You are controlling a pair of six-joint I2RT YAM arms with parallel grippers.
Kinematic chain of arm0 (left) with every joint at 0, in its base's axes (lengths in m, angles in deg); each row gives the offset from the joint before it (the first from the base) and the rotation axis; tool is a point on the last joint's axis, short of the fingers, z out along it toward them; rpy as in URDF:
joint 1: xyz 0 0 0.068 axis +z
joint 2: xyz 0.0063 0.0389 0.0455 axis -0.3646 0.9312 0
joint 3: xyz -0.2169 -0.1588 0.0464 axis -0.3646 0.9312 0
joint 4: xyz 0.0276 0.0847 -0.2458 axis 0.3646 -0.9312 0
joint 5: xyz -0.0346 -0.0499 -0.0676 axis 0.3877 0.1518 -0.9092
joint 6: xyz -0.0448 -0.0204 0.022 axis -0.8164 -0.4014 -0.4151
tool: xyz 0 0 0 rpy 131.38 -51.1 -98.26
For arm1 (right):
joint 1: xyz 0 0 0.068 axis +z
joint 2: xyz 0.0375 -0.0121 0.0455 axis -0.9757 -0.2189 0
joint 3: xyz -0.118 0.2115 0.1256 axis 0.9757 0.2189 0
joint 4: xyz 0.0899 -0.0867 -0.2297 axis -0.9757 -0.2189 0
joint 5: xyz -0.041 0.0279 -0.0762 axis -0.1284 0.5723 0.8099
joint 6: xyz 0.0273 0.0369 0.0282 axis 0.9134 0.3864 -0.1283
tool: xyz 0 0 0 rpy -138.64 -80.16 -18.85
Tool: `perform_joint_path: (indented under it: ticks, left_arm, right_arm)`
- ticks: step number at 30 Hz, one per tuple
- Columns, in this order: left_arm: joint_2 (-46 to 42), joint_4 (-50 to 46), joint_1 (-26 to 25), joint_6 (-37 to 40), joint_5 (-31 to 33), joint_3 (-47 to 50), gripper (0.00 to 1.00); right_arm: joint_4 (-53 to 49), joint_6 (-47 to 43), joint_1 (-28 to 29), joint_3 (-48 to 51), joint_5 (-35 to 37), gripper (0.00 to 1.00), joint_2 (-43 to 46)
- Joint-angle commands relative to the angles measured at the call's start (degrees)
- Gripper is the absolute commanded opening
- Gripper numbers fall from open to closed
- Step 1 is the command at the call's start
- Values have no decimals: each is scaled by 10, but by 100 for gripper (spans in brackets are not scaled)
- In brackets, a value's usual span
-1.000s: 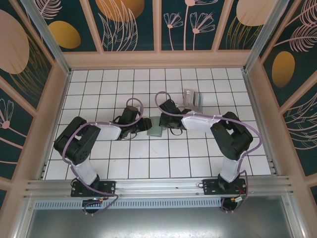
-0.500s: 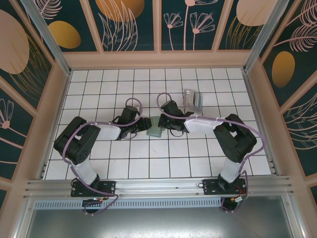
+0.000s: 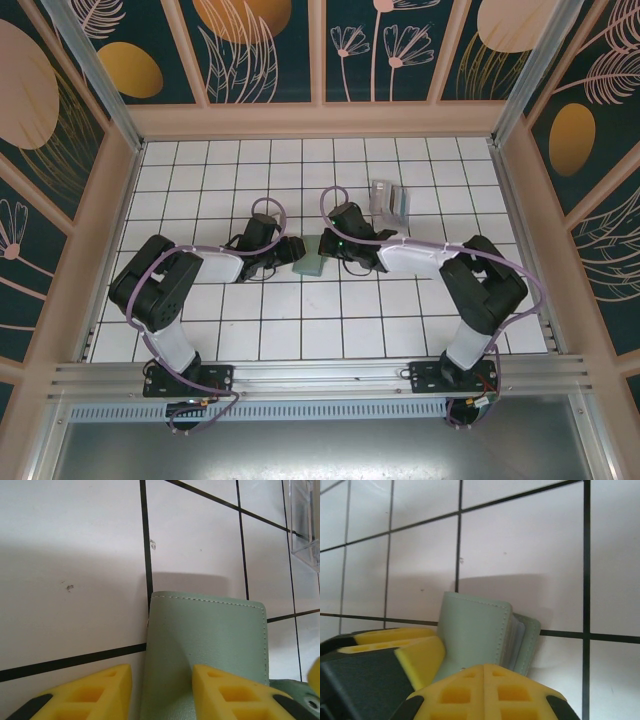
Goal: Put the credit cards into the card holder
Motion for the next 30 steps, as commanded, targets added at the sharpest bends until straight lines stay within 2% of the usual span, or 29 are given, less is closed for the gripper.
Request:
perform_joint_path:
  ticks: [1, 4, 9, 14, 23, 30]
  left_arm:
    - [29, -44, -10, -11, -27, 6, 38]
    - [28, -16, -10, -27, -41, 18, 38]
    - [28, 12, -10, -43, -63, 28, 37]
    - [35, 58, -10, -71, -98, 40, 27]
    - [25, 65, -10, -75, -91, 50, 26]
    - [21, 60, -10, -72, -84, 54, 27]
  right_arm:
    - [35, 4, 6, 9, -5, 0, 11]
    - [56, 15, 9, 6, -30, 0, -13]
    - [74, 25, 18, -3, -26, 0, -44]
    - [80, 30, 21, -1, -21, 0, -58]
    - [86, 29, 20, 14, -10, 0, -63]
    - [55, -12, 20, 16, 31, 0, -48]
